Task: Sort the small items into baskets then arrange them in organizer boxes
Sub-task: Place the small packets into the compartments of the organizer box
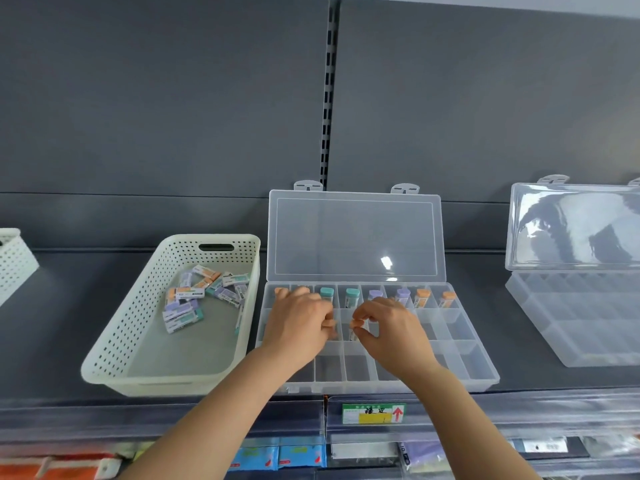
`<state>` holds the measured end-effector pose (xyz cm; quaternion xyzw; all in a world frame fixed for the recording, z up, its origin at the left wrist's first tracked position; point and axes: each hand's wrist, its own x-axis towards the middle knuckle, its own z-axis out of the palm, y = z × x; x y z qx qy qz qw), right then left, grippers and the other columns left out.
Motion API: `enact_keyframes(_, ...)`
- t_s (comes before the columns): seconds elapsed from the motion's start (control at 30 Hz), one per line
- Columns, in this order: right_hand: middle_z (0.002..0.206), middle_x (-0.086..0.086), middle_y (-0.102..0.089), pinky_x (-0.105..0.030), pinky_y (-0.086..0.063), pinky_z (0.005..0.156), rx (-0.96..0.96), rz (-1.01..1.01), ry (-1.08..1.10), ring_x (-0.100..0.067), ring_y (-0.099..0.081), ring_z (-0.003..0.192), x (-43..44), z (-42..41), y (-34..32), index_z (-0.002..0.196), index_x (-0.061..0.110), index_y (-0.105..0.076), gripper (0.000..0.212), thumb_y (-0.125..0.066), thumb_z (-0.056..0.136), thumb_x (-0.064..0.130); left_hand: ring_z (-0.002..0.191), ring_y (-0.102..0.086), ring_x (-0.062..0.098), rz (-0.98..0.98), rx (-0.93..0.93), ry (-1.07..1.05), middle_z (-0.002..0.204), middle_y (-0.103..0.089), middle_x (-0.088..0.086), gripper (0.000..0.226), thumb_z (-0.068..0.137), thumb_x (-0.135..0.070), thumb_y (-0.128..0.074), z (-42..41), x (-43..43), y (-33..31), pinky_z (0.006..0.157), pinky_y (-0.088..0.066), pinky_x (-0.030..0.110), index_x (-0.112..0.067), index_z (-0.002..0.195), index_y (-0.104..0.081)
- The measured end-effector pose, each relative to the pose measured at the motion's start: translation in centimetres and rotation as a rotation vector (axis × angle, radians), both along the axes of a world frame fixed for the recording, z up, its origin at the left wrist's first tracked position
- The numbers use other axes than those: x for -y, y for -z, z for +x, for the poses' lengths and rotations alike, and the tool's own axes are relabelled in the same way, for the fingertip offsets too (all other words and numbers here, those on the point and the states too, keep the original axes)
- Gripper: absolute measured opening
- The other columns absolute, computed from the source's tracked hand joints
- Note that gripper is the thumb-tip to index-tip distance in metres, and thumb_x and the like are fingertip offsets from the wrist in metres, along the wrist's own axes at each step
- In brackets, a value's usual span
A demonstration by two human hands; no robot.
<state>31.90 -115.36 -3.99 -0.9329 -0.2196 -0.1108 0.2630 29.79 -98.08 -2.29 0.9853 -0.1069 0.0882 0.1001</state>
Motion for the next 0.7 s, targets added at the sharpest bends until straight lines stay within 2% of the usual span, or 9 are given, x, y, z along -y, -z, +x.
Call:
enact_keyframes(0.1,0.101,0.005,-0.069,-0.025,-0.053,0.077,0.011,0.000,0.004,-0.012,-0.060,0.093,-0.2,0.0,-0.3,0.104,0.020,-0.069,0.023,-0.068,0.081,0.024,0.103,-0.051,0.012,-0.035,0.007,0.006,0.102,-0.064,-0.011,0.018,0.089,-0.040,-0.061,-0.1,-0.3,-0.2,0.093,-0.037,0.032,-0.026,0.098,-0.067)
enact_keyframes(0.2,0.099,0.004,-0.069,-0.028,-0.054,0.076,0.039,0.013,-0.015,-0.015,-0.061,0.093,-1.1,0.2,-1.0,0.103,0.018,-0.070,0.026,-0.069,0.078,0.025,0.100,-0.052,0.012,-0.111,0.029,-0.002,0.102,-0.066,-0.012,0.026,0.088,-0.044,-0.061,-0.2,-1.2,-1.3,0.089,-0.039,0.030,-0.026,0.106,-0.069)
enact_keyframes(0.3,0.096,0.002,-0.070,-0.026,-0.050,0.072,0.078,0.037,-0.059,-0.016,-0.062,0.090,-3.1,0.4,-2.1,0.098,0.017,-0.072,0.021,-0.070,0.079,0.027,0.094,-0.054,0.013,-0.138,0.080,-0.049,0.097,-0.067,-0.009,0.019,0.092,-0.033,-0.058,-0.7,-3.6,-2.9,0.086,-0.045,0.030,-0.026,0.104,-0.071)
enact_keyframes(0.37,0.094,0.002,-0.071,-0.029,-0.053,0.070,0.100,0.050,-0.114,-0.017,-0.063,0.087,-5.2,0.6,-3.0,0.096,0.018,-0.072,0.017,-0.068,0.081,0.025,0.094,-0.055,0.014,-0.138,0.115,-0.118,0.095,-0.068,-0.008,0.018,0.092,-0.023,-0.056,-1.1,-5.9,-3.9,0.084,-0.046,0.030,-0.024,0.102,-0.072)
enact_keyframes(0.5,0.098,0.002,-0.071,-0.033,-0.054,0.075,0.082,-0.005,-0.259,-0.019,-0.063,0.090,-10.2,1.0,-4.4,0.098,0.020,-0.072,0.018,-0.062,0.084,0.025,0.094,-0.053,0.015,-0.071,0.032,-0.308,0.098,-0.063,-0.005,0.023,0.093,-0.013,-0.050,-1.7,-11.9,-4.0,0.082,-0.046,0.029,-0.021,0.101,-0.070)
enact_keyframes(0.6,0.105,0.000,-0.069,-0.034,-0.049,0.084,0.065,-0.166,-0.378,-0.022,-0.057,0.099,-14.5,1.3,-4.8,0.107,0.020,-0.070,0.024,-0.059,0.087,0.028,0.087,-0.057,0.021,0.035,-0.138,-0.410,0.098,-0.060,0.002,0.027,0.090,-0.008,-0.049,-2.1,-15.8,-2.6,0.075,-0.050,0.035,-0.019,0.107,-0.067)
enact_keyframes(0.7,0.109,-0.002,-0.065,-0.037,-0.043,0.092,0.066,-0.493,-0.420,-0.022,-0.050,0.107,-18.2,1.8,-4.5,0.114,0.020,-0.066,0.030,-0.052,0.090,0.034,0.102,-0.057,0.024,0.100,-0.321,-0.414,0.116,-0.058,0.004,0.035,0.092,-0.007,-0.047,-2.3,-17.7,-1.0,0.083,-0.048,0.035,-0.023,0.119,-0.063)
